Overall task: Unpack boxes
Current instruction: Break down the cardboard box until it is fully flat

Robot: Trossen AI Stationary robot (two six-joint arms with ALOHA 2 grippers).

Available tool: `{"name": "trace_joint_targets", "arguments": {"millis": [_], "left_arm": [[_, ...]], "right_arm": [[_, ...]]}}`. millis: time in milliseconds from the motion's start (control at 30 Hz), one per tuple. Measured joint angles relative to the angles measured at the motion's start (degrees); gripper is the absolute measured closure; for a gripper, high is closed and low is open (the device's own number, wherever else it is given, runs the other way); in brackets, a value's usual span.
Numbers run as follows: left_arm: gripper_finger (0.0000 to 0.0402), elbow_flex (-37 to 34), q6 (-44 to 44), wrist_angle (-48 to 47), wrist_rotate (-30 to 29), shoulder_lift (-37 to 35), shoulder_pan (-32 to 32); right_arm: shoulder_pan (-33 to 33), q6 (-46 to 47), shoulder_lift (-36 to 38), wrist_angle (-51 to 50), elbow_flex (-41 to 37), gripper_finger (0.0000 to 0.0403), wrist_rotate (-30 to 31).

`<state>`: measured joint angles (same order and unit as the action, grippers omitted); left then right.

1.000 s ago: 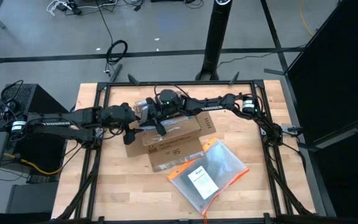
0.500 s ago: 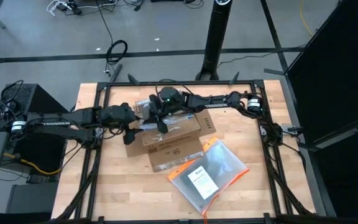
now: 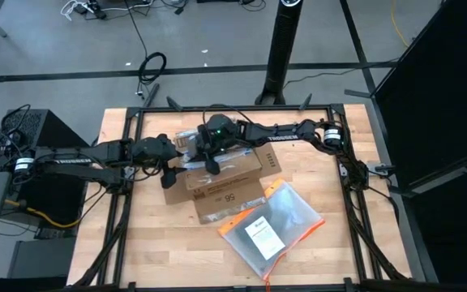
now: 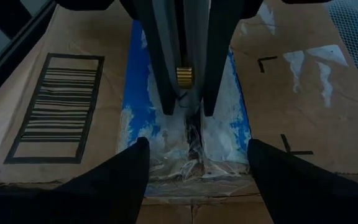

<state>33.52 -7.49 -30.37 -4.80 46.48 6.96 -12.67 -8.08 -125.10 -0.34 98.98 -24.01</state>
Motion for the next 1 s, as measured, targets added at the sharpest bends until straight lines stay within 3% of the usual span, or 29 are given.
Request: {"name": "trace_joint_targets", "arguments": {"millis": [867, 1000], "left_arm": [[0.0147, 0.04, 0.07, -0.24, -0.1, -0.01, 0.0], [0.0147, 0.07, 0.04, -0.33, -0.25, 0.0, -0.02]], "right_arm": [[-2.8, -5.31, 9.57, -24.05, -0.1, 0.0362, 3.15], [-3.95, -5.93, 11.81, -24.45, -4.22, 0.0362, 2.36]]}}
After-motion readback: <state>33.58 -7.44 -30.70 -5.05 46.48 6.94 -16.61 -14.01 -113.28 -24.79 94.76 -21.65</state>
